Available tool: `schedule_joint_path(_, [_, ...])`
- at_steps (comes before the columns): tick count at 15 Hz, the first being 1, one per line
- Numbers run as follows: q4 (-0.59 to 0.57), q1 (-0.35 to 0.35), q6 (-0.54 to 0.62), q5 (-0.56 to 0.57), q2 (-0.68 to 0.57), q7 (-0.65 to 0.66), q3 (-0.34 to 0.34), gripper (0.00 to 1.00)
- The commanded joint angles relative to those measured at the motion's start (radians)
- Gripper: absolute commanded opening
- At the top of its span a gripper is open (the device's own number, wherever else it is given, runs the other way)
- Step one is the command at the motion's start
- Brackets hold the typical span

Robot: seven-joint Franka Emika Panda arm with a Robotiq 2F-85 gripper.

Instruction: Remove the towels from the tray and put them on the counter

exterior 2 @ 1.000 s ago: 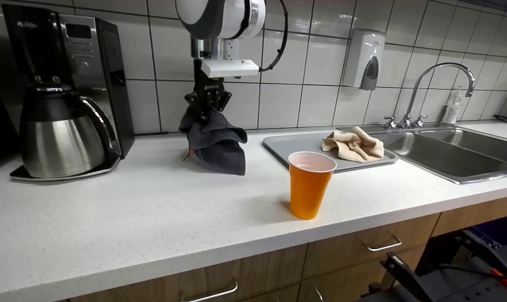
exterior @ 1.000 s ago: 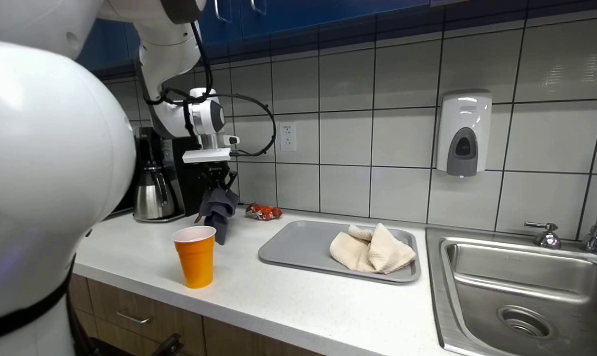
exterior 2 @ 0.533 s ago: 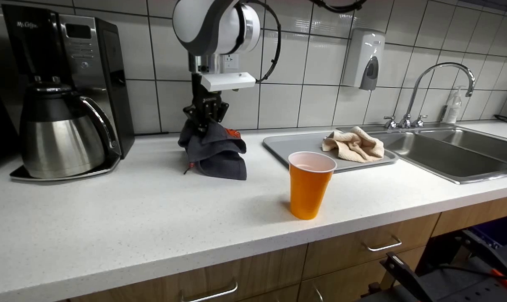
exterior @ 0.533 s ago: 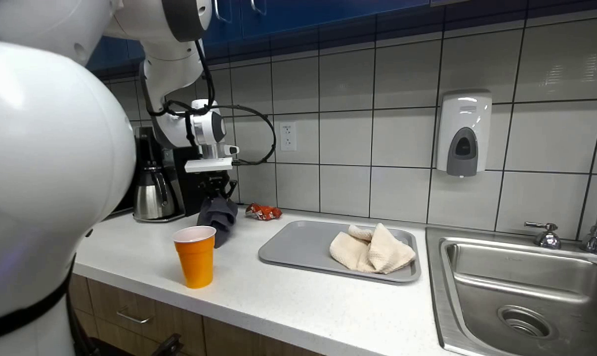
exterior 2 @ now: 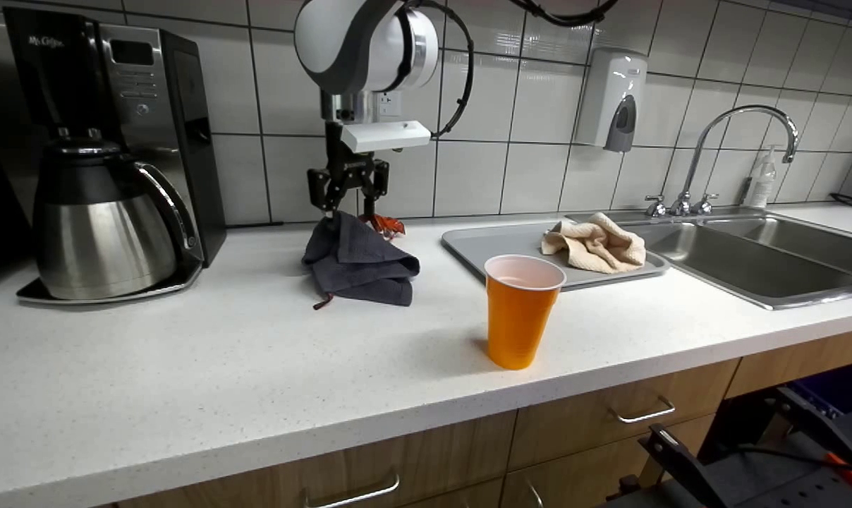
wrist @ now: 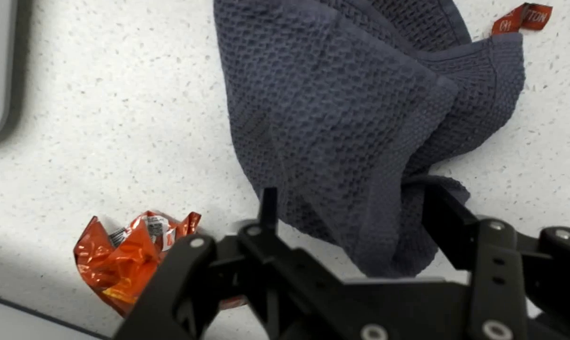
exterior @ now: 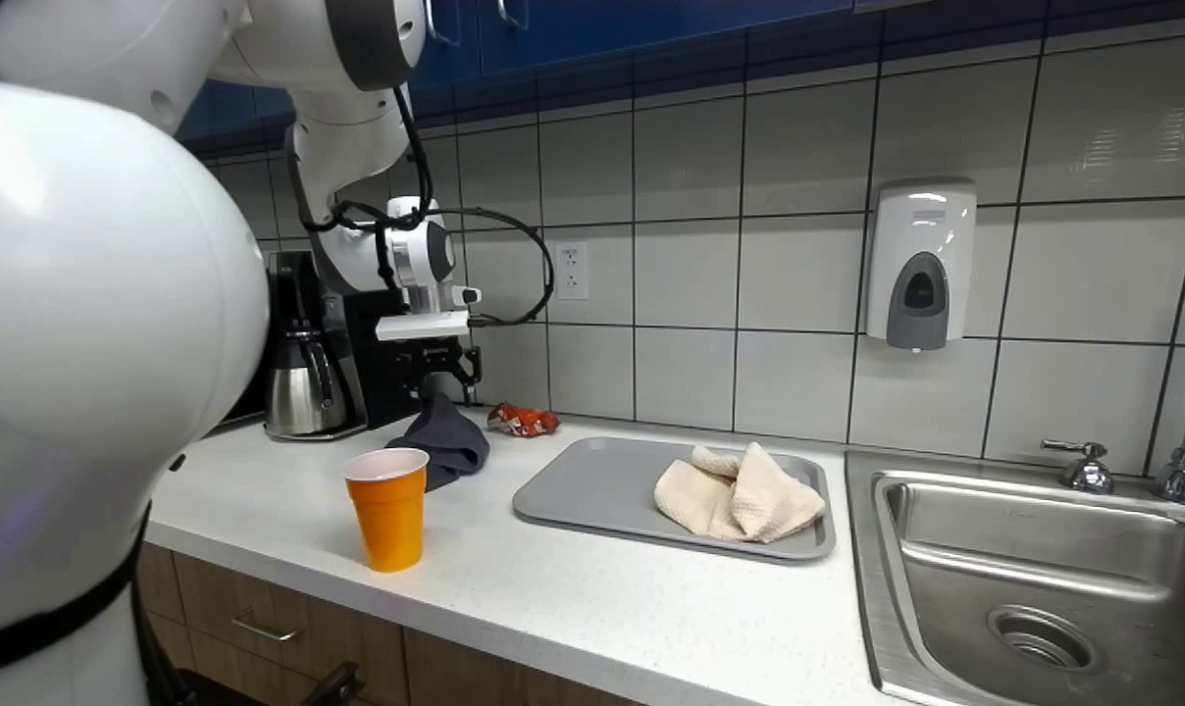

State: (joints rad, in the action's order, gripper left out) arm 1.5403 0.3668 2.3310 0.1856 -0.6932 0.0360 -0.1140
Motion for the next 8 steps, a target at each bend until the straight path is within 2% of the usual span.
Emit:
schedule_joint_path(1, [-0.015,-0.018,-0.02,0.005,0.013,-0.008,0.005,1.0])
schedule_joint_path(8, [-0.006,-0.086,-0.014,-0.025,0.037,0.007,0.029,1.0])
